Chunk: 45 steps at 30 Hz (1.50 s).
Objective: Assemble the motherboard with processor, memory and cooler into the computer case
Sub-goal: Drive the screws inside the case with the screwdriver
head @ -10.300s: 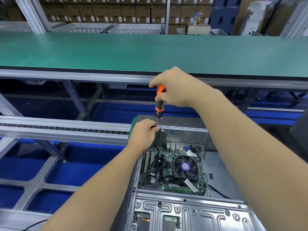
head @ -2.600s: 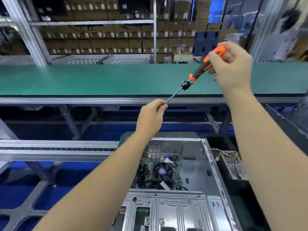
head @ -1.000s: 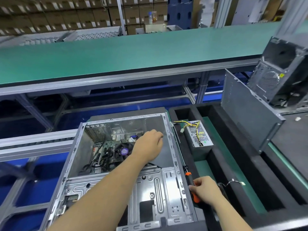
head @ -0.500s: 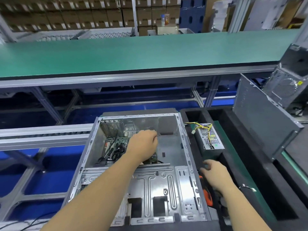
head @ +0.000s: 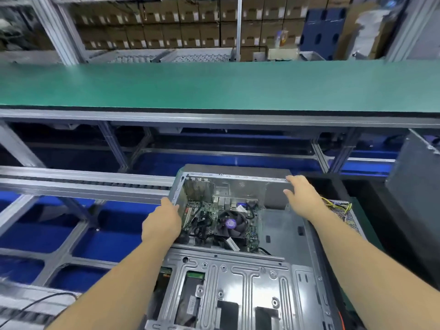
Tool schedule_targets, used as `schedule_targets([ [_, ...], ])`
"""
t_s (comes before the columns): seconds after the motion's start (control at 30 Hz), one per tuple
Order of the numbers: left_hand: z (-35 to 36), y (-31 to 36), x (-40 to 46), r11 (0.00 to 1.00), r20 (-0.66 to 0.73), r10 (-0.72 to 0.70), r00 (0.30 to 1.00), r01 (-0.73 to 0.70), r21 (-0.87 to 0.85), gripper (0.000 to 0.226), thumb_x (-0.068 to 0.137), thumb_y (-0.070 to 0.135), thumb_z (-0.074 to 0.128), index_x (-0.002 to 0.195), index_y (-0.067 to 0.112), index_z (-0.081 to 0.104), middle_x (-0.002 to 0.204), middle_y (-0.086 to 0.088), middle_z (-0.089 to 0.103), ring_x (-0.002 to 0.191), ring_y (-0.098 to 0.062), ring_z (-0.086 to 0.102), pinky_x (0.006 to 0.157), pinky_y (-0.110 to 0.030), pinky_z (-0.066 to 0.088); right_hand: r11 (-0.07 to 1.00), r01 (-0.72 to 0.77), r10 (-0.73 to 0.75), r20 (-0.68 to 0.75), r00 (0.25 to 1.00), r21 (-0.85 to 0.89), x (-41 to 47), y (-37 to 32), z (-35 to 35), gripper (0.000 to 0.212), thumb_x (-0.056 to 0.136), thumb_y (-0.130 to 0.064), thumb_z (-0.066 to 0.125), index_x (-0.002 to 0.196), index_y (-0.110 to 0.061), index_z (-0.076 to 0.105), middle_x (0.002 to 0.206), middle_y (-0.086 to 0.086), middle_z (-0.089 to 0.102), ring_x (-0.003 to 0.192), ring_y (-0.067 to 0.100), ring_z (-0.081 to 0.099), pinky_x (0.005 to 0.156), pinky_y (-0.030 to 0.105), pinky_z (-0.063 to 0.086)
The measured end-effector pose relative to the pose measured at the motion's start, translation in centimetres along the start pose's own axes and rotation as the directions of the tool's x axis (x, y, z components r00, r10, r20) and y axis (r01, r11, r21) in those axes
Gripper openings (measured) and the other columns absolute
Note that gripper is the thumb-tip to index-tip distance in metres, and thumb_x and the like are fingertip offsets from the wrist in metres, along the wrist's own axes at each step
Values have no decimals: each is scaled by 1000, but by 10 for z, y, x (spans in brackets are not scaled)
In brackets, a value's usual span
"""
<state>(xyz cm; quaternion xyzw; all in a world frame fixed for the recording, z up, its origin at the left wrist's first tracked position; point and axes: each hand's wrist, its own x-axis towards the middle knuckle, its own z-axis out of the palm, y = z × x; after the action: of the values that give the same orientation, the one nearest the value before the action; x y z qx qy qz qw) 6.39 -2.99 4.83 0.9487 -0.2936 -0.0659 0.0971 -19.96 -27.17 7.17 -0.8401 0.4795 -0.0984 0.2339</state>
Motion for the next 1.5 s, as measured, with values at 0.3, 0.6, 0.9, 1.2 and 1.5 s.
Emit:
schedule_targets([
  [0.3, -8, 11, 67, 978, 43, 117, 992, -123, 166, 4, 100, 12, 36, 102, 15, 33, 100, -12, 59, 91, -38, 59, 68, -44, 42, 995, -95, 92, -200, 975, -3, -17, 6, 8, 25, 102, -16, 50, 125, -14, 60, 122, 8, 53, 107, 32, 56, 92, 48, 49],
  [0.6, -3, 81, 129, 831, 89, 431, 898, -433, 349, 35, 88, 2, 44, 118, 16, 33, 92, -6, 57, 75, -31, 52, 64, -40, 44, 948, -236, 179, -254, 950, -212, -105, 11, 8, 27, 97, -45, 52, 88, -22, 42, 95, -2, 56, 86, 27, 60, 67, 39, 49],
  [0.9, -6, 131, 70, 876, 153, 398, 905, -424, 228, 70, 102, 52, 35, 157, 17, 12, 164, -13, 16, 147, -37, 20, 114, -53, 23, 983, -109, 139, 206, 969, -151, -23, -8, -10, 65, 96, -70, 39, 142, -25, 44, 138, 5, 59, 124, 31, 56, 97, 45, 48],
  [1.2, 22, 105, 5, 992, 8, 95, 995, -94, -80, 86, 96, 37, 49, 157, 11, -6, 165, -16, -5, 152, -35, -4, 122, -52, 4, 993, -121, 121, 175, 977, -12, -17, 1, 14, 21, 105, -33, 49, 89, -19, 49, 89, 5, 58, 70, 18, 54, 56, 33, 34],
  [1.5, 25, 133, 59, 830, 49, 558, 828, -556, -50, 90, 85, 2, 55, 158, 11, 3, 166, -12, 2, 153, -29, 4, 124, -41, 13, 887, -446, 449, 3, 894, 121, -100, -16, 34, 14, 105, -24, 44, 100, -11, 41, 112, 18, 63, 98, 36, 60, 73, 38, 42],
])
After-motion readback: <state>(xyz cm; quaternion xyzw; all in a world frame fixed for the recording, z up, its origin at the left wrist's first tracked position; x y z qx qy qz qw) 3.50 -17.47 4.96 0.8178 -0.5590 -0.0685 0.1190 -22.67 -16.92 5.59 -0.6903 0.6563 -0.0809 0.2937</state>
